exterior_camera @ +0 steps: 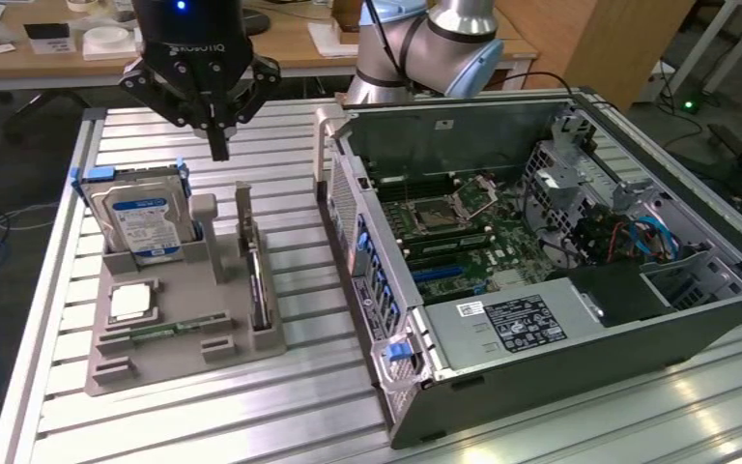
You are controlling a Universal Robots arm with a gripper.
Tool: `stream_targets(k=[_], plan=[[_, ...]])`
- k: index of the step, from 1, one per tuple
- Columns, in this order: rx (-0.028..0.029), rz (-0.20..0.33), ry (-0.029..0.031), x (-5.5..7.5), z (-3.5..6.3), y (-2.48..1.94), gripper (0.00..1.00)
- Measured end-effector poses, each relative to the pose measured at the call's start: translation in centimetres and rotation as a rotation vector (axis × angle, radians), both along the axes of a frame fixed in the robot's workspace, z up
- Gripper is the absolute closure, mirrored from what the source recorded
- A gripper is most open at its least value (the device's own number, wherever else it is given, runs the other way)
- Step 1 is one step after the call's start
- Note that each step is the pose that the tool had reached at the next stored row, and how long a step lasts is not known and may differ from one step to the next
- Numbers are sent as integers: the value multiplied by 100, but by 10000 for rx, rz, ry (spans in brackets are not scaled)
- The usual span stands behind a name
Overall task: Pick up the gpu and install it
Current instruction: 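Pick up the gpu and move the gpu toward the slot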
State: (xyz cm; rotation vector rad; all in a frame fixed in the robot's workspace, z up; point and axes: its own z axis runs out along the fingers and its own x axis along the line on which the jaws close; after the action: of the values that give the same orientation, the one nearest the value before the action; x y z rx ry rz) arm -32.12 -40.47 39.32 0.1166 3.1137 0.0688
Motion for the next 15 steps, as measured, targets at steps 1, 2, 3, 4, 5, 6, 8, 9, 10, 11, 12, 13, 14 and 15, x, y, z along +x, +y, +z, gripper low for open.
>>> stream_targets(k=[1,2,3,4,5,6,8,9,10,11,12,13,14,15], plan=[[0,0,0,0,0,0,89],[0,0,0,0,0,0,89],[0,0,0,0,0,0,89],[0,0,0,0,0,0,89],[0,0,0,0,0,0,89],[0,0,0,0,0,0,83],[0,0,-1,0,0,0,77],[0,0,0,0,0,0,77],[0,0,0,0,0,0,71],[0,0,0,0,0,0,71],[1,0,0,0,0,0,65],[0,0,0,0,0,0,59],[0,0,0,0,0,0,53],[0,0,0,0,0,0,53]])
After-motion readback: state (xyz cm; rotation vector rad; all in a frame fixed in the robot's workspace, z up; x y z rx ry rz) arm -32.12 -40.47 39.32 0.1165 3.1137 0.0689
